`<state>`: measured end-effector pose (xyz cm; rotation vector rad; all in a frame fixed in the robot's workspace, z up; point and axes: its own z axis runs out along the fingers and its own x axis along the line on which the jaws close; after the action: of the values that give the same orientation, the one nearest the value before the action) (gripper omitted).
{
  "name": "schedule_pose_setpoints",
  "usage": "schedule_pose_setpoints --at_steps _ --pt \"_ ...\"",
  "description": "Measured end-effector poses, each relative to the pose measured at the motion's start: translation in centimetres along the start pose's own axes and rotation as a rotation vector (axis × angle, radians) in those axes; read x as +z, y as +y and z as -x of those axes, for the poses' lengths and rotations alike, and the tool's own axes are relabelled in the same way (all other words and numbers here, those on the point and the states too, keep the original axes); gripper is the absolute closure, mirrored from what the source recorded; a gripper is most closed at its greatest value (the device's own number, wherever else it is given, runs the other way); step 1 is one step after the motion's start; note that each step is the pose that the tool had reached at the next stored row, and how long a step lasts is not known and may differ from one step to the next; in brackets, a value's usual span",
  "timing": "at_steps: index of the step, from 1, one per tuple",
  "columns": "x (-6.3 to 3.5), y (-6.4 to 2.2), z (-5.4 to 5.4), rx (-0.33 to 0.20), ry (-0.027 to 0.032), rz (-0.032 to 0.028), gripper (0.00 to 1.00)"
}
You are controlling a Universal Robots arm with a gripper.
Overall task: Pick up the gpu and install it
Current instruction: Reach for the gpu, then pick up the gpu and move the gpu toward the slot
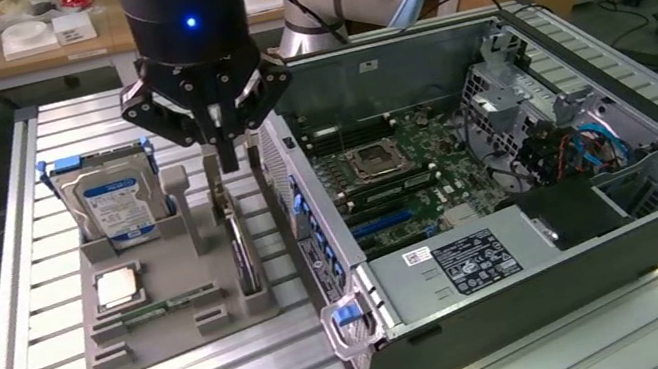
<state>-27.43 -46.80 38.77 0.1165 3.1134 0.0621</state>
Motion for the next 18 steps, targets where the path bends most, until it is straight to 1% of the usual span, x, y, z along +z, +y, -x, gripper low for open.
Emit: schedule_pose_setpoints --at_steps 15,16,17,18 --pt "0.01 -0.02 -0.02 0.000 0.0000 0.0000 0.89" --pt "0.01 -0.02 -0.02 0.000 0.0000 0.0001 0.89" --pt "0.01 -0.02 -0.02 0.000 0.0000 0.0000 0.83" --pt "0.01 -0.02 -0.02 0.000 0.0000 0.0000 0.83"
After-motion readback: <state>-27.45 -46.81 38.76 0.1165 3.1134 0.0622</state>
